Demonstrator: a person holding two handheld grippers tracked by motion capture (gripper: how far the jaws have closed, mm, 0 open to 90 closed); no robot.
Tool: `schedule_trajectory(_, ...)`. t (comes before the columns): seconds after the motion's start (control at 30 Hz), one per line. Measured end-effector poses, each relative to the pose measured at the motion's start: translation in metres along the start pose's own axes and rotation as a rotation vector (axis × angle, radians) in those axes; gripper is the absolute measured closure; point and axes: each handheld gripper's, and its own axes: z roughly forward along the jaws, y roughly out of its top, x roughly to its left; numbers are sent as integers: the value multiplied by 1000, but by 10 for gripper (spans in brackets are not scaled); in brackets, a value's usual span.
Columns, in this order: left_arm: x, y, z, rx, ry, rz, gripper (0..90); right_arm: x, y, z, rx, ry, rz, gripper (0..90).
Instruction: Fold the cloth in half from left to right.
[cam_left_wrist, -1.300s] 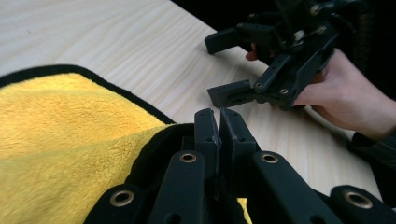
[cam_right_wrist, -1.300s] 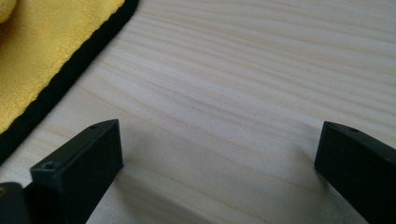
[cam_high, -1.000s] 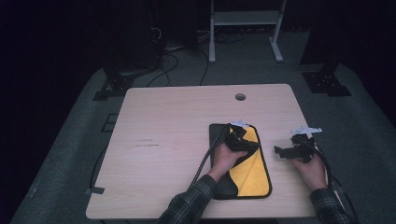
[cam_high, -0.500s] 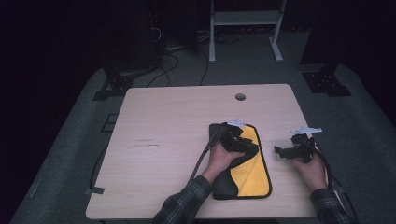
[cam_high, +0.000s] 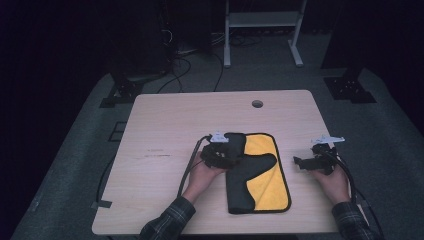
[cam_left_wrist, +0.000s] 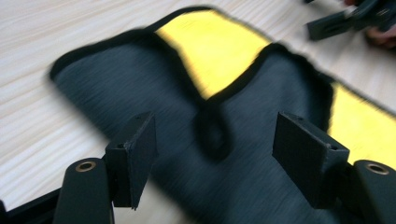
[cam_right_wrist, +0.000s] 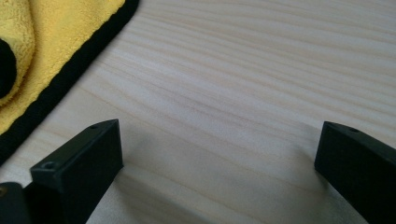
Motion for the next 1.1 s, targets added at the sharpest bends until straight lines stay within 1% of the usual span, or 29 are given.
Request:
schedule_trajectory(0.07, 4, -5, -5, 7, 20, -6, 294, 0, 0, 0, 0, 0, 0, 0)
schedule_trajectory(0.17, 7, -14, -7, 33, 50, -11, 296, 0, 0, 0, 0, 0, 0, 0)
schedule_trajectory(0.27, 7, -19, -7, 54, 57, -12, 303, 0, 0, 0, 0, -1, 0, 0)
schedule_trajectory(0.43, 3, -22, -2, 68, 63, -7, 366, 0, 0, 0, 1, -1, 4, 0)
schedule_trajectory(0.5, 1, -23, 1, 82, 64, 3, 385, 0, 0, 0, 1, -1, 4, 0)
schedule_trajectory(0.6, -3, -23, 3, 82, 70, 10, 402, 0, 0, 0, 1, -1, 4, 0)
schedule_trajectory(0.63, -5, -23, 3, 83, 76, 20, 410, 0, 0, 0, 1, -1, 4, 0)
schedule_trajectory(0.7, -8, -24, 3, 79, 91, 32, 447, 0, 0, 0, 1, -1, 4, 0)
schedule_trajectory(0.73, -11, -26, 4, 67, 99, 30, 465, 0, 0, 0, 1, -1, 4, 0)
schedule_trajectory(0.77, -12, -26, 4, 71, 96, 35, 504, 0, 0, 0, 1, -1, 4, 0)
schedule_trajectory(0.83, -17, -27, 5, 61, 110, 47, 566, 0, 0, 0, 1, -1, 4, 0)
schedule_trajectory(0.93, -19, -28, 5, 60, 100, 51, 664, 0, 0, 0, 1, -1, 3, 0)
schedule_trajectory(0.97, -19, -28, 5, 62, 81, 46, 728, 0, 0, 0, 1, -1, 4, 0)
schedule_trajectory(1.0, -19, -28, 5, 59, 70, 39, 769, 0, 0, 0, 1, -1, 3, 0)
schedule_trajectory(1.03, -18, -28, 5, 59, 63, 35, 797, 0, 0, 0, 1, -1, 4, 0)
schedule_trajectory(1.1, -17, -28, 4, 63, 57, 38, 817, 0, 0, 0, 1, -1, 4, 0)
